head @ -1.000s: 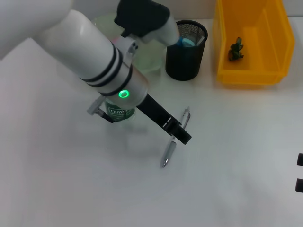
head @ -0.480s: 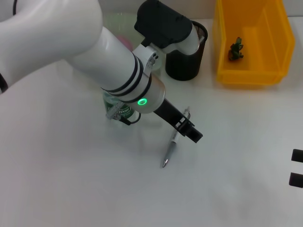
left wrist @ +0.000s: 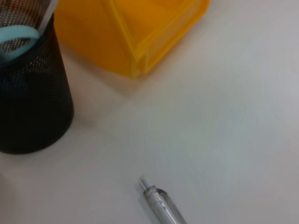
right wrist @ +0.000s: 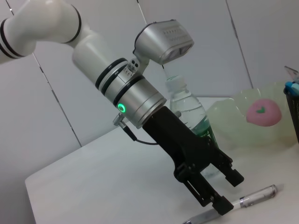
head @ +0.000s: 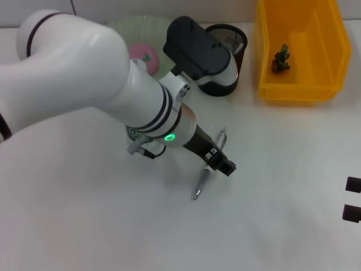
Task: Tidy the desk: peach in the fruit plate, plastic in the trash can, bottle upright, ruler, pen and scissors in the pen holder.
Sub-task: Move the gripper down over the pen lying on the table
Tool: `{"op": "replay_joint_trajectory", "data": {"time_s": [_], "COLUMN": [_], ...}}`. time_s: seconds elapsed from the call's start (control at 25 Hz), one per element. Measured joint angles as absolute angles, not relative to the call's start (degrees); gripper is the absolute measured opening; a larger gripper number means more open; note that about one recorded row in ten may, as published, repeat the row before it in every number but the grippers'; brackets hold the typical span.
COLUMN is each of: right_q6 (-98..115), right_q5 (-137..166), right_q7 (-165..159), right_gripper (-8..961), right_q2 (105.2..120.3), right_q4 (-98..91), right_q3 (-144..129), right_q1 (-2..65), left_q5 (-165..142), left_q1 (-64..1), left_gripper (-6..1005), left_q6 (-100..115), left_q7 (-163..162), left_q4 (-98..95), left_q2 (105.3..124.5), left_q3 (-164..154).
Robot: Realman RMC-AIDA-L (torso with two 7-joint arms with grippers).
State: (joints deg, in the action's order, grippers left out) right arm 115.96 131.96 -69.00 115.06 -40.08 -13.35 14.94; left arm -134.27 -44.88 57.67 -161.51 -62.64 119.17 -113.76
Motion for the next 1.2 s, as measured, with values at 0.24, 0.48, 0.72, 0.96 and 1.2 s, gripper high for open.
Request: {"op": "replay_joint_trajectory", "data": {"time_s": [0.24,0.48,0.72,0.96,1.2], "right_q6": [115.89,115.89,115.43,115.2,114.94], "right_q5": [131.91,131.91,131.91,131.92,131.92], "right_q7": [-68.99,-68.99,-68.99,-68.99,-68.99], "right_gripper": [651,650,650,650,649], "right_q2": [115.2,115.22,115.23,115.32,115.02], "right_q4": [-39.99,-39.99,-39.99,-39.99,-38.8], "right_q3": [-13.36,-13.36,-13.36,-13.36,-13.36], "right_q1": [15.03,15.03,15.18,15.37,15.68], "left_q5": [-135.82,-136.01,-136.21,-136.23,-136.23], "left_q1": [-43.57,-42.62,-41.75,-41.45,-41.36], "left_gripper": [659,658,657,656,655], "left_q6": [56.16,55.16,53.31,52.68,52.19], "left_q7": [-161.92,-161.93,-161.9,-161.74,-161.55], "left_q4": [-63.05,-63.16,-63.13,-63.15,-62.97], "left_q2": [119.18,119.18,119.18,119.17,119.18], "left_q3": [-114.99,-115.47,-116.88,-117.54,-118.0]}}
